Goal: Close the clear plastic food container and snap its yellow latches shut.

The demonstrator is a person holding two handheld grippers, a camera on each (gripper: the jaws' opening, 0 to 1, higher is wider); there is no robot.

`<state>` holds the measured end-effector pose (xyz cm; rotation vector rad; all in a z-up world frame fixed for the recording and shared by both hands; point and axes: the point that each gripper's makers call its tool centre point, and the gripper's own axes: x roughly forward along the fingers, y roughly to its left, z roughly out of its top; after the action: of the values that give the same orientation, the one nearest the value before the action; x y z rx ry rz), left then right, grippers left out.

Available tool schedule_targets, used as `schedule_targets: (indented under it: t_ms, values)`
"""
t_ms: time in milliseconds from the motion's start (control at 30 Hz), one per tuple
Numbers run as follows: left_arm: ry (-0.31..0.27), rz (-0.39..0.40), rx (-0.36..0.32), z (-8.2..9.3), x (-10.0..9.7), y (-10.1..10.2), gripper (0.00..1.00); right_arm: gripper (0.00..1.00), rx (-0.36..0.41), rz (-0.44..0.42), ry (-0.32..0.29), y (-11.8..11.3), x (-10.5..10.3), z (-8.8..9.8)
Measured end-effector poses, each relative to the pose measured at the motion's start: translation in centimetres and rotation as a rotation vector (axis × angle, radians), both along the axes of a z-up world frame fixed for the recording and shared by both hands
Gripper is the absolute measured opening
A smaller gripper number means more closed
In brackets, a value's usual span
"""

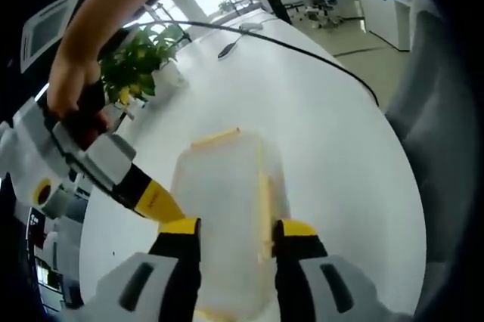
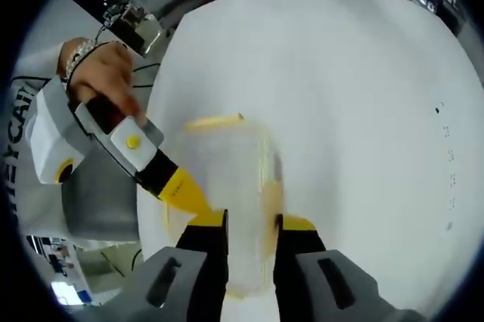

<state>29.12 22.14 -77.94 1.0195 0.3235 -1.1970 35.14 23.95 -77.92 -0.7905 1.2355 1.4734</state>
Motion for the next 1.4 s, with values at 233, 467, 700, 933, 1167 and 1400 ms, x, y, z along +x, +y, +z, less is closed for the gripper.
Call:
schedule_targets:
  t_ms: [233,467,700,933,1167,1400]
  values:
    - [-0.004,0.003,-0.001,0.1,0.0,0.2,0.33,0.16,0.024,-0.019,0.024,0.2,-0.3,0.1]
    - [-0.005,0.003,-0.004,0.1,-0.3,0.2,0.33,0.18,0.031,-0.039,0.019,0.3,-0.3,0.1]
    - [-0.009,0.001,0.002,0.2,-0.3,0.3,0.33,0.18,0.027,-0.026,0.007,0.3,-0.3,0.3]
    - [-0.005,0.001,0.001,0.2,-0.2,0.3,0.34,0.2,0.05,-0.027,0.004,0.2,0.3,0.4]
    - [0.01,-0.009,-0.012,0.3,0.1,0.3,0.35,0.21,0.079,-0.011,-0.032,0.3,0.5,0.5]
    - [0.032,0.013,0.002,0.2,0.8,1.1,0.4,0.21,0.113,-0.018,-0.072,0.4,0.9,0.5]
